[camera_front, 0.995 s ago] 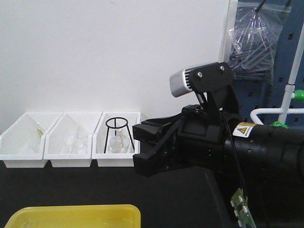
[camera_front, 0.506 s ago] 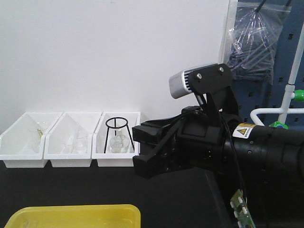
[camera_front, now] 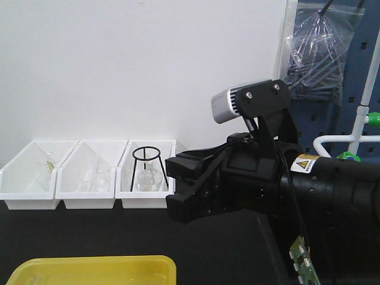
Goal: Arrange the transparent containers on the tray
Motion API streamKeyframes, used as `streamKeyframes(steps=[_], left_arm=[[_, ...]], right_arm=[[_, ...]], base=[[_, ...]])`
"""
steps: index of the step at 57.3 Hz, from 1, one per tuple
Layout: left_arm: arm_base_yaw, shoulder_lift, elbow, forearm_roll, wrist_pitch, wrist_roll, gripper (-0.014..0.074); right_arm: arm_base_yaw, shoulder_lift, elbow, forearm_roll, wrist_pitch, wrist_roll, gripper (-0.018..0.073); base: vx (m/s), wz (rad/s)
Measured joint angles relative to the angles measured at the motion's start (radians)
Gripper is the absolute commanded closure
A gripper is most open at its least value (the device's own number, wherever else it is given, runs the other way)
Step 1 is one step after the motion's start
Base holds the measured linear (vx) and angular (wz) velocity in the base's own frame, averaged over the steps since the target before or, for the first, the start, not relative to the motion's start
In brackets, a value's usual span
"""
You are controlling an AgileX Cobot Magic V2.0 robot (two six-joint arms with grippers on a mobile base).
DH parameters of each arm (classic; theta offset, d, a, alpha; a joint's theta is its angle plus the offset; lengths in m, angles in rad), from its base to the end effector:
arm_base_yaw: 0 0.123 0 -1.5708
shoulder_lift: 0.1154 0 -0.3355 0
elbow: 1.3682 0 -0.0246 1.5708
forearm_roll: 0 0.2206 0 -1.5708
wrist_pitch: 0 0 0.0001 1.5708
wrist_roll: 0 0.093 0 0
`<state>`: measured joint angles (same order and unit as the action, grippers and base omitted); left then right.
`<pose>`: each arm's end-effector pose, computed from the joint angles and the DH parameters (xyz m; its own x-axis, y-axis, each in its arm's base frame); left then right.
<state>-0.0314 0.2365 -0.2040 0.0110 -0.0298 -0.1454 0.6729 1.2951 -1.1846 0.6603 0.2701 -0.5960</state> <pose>-0.0033 0.0001 0.2830 0.0793 -0.1366 -0.9874 0.0427 0.9901 -0.1335 0.1912 0.1719 0.4519 -0.2190 -0.1159 -0.9688 -0.7298 0.6785 0.0838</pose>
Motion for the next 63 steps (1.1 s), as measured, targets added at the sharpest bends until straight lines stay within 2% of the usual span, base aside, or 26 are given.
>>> streamKeyframes(steps=[7, 15, 30, 63], left_arm=[[0.041, -0.103, 0.142, -0.004, 0.051, 0.001, 0.0604], [0.051, -0.184, 0.232, -0.004, 0.101, 0.001, 0.0605], [0.051, -0.248, 0.233, 0.028, 0.138, 0.001, 0.0605], [0.051, -0.248, 0.233, 0.03, 0.143, 0.002, 0.0604]], right_arm=[[0.0, 0.0, 0.0, 0.0, 0.0, 0.0, 0.0459], [0.0, 0.0, 0.0, 0.0, 0.0, 0.0, 0.0459], [0.0, 0.0, 0.0, 0.0, 0.001, 0.0, 0.0459], [0.0, 0.0, 0.0, 0.0, 0.006, 0.0, 0.0459]], base=[[0.0, 0.0], [0.0, 0.0], [0.0, 0.0], [0.0, 0.0]])
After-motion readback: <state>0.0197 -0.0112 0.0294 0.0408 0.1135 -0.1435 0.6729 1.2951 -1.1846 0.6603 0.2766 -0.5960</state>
